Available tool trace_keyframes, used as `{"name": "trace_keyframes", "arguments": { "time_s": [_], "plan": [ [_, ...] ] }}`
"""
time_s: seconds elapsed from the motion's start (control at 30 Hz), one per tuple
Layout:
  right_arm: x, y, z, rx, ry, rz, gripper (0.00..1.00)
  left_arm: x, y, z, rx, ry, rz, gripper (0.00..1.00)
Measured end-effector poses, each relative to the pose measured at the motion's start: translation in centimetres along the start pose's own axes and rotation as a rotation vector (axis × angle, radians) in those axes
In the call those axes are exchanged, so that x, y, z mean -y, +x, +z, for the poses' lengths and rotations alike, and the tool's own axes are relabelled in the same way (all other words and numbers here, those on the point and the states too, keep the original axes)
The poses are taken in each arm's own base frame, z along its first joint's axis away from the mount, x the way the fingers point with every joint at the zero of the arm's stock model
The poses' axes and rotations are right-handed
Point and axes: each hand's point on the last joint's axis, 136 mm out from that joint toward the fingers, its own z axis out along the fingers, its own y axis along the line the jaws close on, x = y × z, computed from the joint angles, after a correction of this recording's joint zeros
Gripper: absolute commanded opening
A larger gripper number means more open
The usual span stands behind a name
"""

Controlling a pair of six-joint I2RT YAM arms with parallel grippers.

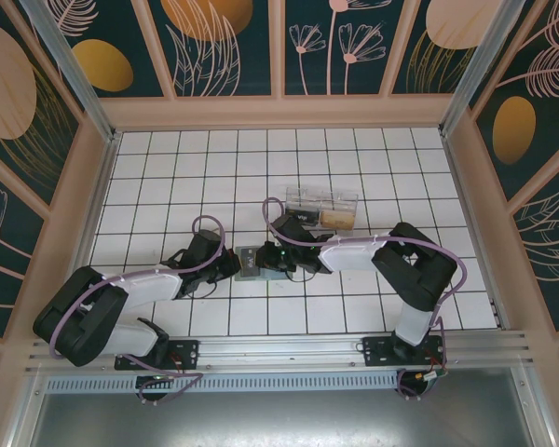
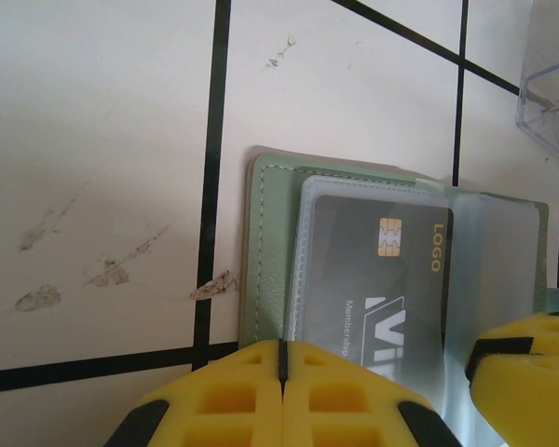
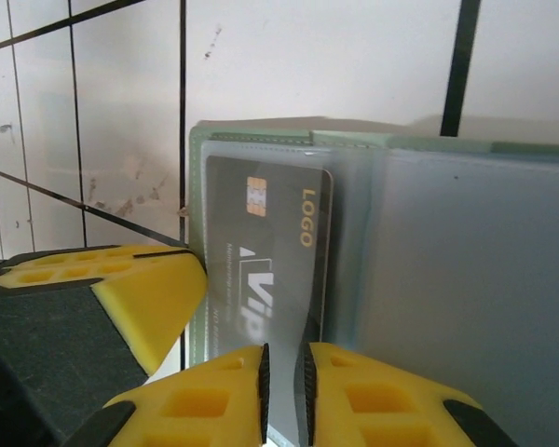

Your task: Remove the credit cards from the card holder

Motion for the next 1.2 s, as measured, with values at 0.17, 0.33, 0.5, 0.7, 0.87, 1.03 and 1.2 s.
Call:
{"name": "trace_keyframes", "arguments": {
  "time_s": [0.17, 0.33, 0.5, 0.7, 0.87, 1.03, 1.2],
  "plan": [
    [0.2, -0.3, -0.1, 0.003, -0.001, 0.010, 0.20, 0.0, 0.0, 0.0, 0.000, 0.001, 0.000, 0.00],
    [1.1, -0.4, 0.4, -0.007, 0.014, 0.029, 0.18, 0.0, 0.0, 0.0, -0.001, 0.002, -0.001, 0.00],
    [1.3, -0.3, 0.5, -0.012, 0.018, 0.036, 0.16, 0.1, 0.0, 0.1, -0.001, 0.008, -0.001, 0.00],
    [1.3, -0.1, 0.7, -0.027, 0.012, 0.040, 0.14, 0.2, 0.0, 0.2, -0.005, 0.018, -0.003, 0.00],
    [1.1, -0.1, 0.9, -0.035, 0.003, 0.052, 0.16, 0.2, 0.0, 0.3, -0.007, 0.019, -0.004, 0.00],
    [0.8, -0.1, 1.0, -0.040, -0.014, 0.053, 0.16, 0.3, -0.1, 0.3, -0.006, 0.021, -0.003, 0.00],
    [0.9, -0.1, 1.1, -0.048, -0.020, 0.058, 0.12, 0.3, 0.0, 0.3, -0.006, 0.022, -0.004, 0.00]
  ]
}}
